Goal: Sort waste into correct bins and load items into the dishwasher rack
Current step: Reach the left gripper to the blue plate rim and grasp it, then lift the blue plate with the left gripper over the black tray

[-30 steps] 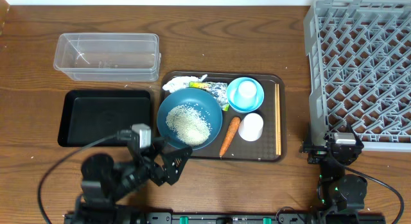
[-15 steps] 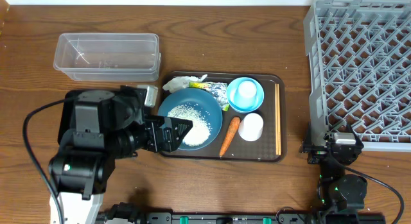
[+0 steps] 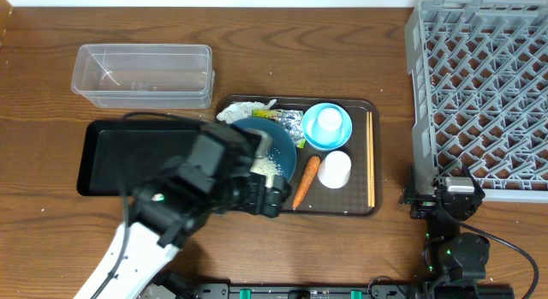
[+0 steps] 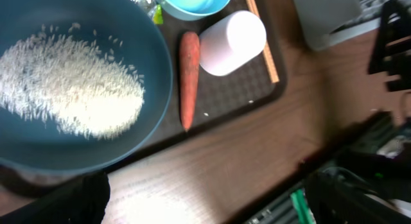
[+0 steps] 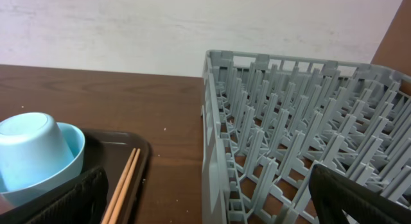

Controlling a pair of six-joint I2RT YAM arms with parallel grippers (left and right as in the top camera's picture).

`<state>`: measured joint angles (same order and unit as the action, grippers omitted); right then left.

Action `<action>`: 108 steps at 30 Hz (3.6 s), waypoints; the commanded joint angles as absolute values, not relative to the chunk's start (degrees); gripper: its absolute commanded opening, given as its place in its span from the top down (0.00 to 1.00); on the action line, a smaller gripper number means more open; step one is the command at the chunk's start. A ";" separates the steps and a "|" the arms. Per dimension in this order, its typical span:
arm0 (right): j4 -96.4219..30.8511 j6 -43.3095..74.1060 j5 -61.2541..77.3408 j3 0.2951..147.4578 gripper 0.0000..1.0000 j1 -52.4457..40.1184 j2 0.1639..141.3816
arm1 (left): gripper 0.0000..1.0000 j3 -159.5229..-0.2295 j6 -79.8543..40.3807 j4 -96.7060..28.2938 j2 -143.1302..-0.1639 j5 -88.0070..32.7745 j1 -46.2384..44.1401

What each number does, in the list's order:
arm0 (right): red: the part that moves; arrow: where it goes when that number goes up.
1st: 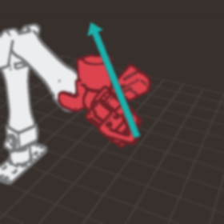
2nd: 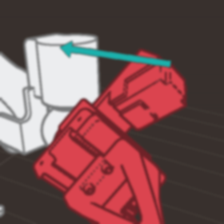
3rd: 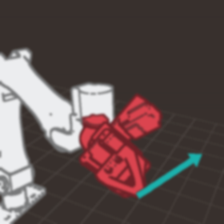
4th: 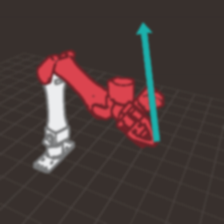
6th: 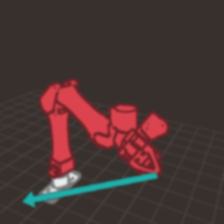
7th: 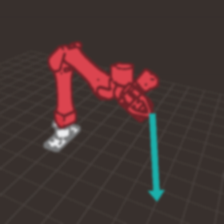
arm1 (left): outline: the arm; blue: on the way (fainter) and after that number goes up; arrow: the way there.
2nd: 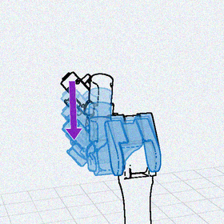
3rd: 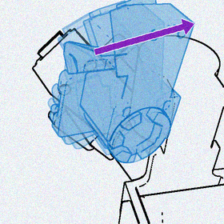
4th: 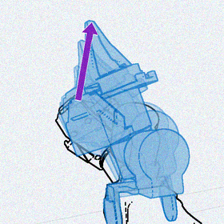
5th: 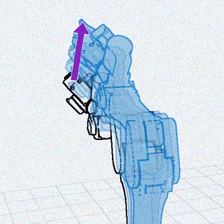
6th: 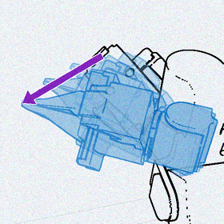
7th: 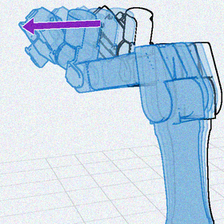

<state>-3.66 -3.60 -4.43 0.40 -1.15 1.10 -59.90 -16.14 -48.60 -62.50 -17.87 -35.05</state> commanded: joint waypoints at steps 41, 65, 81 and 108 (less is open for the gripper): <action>-3.88 -4.12 -4.27 0.32 0.01 -0.80 1.08 | 0.07 -61.10 -14.68 -27.81 -100.12 5.43 -40.82; -3.88 -4.12 -4.27 0.32 0.01 -0.82 1.08 | 0.50 -60.99 -14.74 -26.87 -102.74 8.60 -42.57; -3.88 -4.12 -4.27 0.32 0.01 -0.82 1.08 | 0.80 -61.01 -14.70 -26.65 -101.21 8.64 -45.84; -3.88 -4.12 -4.27 0.32 0.01 -0.82 1.08 | 0.94 -61.01 -14.98 -28.64 -89.25 8.62 -45.84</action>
